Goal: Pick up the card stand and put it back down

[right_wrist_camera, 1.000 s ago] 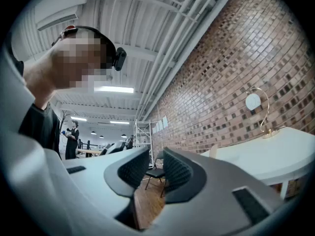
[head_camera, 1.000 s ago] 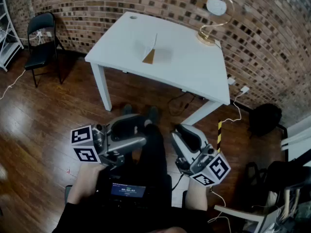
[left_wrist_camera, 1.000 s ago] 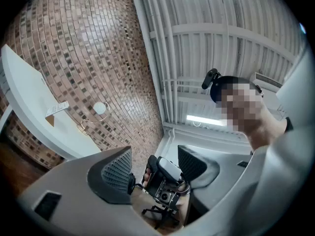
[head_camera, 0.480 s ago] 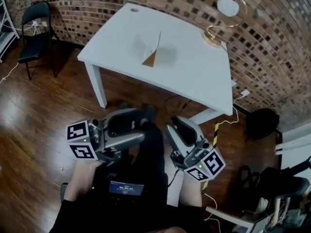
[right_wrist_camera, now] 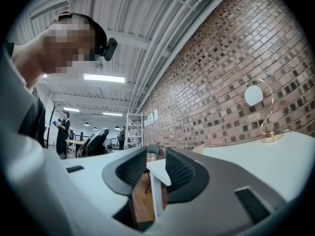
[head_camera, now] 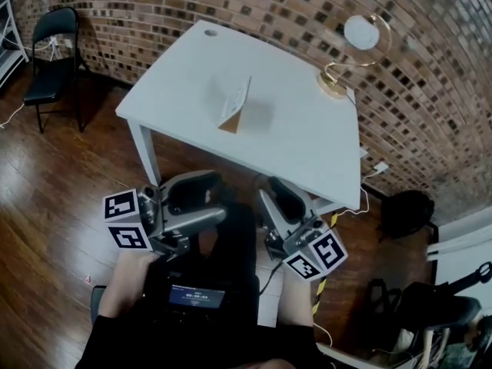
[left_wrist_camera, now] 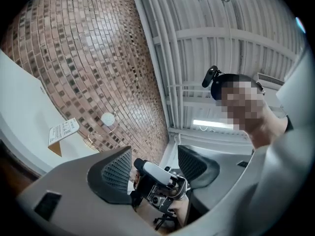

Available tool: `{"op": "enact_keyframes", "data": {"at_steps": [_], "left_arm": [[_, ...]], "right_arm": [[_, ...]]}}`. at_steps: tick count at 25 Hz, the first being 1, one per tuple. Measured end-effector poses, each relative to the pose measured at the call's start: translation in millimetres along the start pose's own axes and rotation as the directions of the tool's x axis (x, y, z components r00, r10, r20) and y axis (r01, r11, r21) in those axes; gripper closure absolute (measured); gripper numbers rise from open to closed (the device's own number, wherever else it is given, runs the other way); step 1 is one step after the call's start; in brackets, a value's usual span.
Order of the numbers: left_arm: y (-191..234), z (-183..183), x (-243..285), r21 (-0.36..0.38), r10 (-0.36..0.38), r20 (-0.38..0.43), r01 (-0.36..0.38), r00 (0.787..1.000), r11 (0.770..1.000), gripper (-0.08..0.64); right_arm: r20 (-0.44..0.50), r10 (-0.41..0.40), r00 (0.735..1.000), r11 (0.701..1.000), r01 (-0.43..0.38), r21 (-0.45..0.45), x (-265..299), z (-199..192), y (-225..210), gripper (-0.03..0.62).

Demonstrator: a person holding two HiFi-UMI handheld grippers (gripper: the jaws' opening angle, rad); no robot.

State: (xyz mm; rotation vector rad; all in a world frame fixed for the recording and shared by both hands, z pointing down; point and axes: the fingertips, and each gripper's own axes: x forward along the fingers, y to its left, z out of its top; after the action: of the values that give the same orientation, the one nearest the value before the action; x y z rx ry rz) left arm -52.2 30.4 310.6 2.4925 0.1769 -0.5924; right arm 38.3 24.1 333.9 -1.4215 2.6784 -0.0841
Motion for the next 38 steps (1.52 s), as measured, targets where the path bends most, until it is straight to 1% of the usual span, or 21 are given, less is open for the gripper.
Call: {"op": "enact_keyframes", "data": {"at_steps": [12, 19, 27, 34, 38], "left_arm": [[44, 25, 13, 0.019, 0.020, 0.014, -0.020, 1.000, 1.000, 0.276], [71, 40, 20, 0.026, 0.032, 0.031, -0.033, 0.999, 0.999, 0.276], [96, 56, 25, 0.033, 0.041, 0.068, -0.043, 0.997, 0.999, 0.276], [111, 66, 25, 0.031, 0.044, 0.093, -0.047, 0.995, 0.998, 0.276], [117, 68, 25, 0.020, 0.047, 0.096, -0.049, 0.994, 0.999, 0.276]], "right_arm": [[-0.041, -0.013, 0.999, 1.000, 0.014, 0.026, 46, -16, -53, 0.414], [-0.089, -0.027, 0.996, 0.999, 0.029, 0.026, 78, -28, -80, 0.400], [-0.161, -0.007, 0.987, 1.000, 0.010, 0.019, 118, -44, -95, 0.374], [-0.227, -0.033, 0.973, 0.998, 0.043, 0.039, 144, -62, -107, 0.358], [-0.259, -0.056, 0.964, 0.998, 0.065, 0.027, 156, -69, -111, 0.347]]}}
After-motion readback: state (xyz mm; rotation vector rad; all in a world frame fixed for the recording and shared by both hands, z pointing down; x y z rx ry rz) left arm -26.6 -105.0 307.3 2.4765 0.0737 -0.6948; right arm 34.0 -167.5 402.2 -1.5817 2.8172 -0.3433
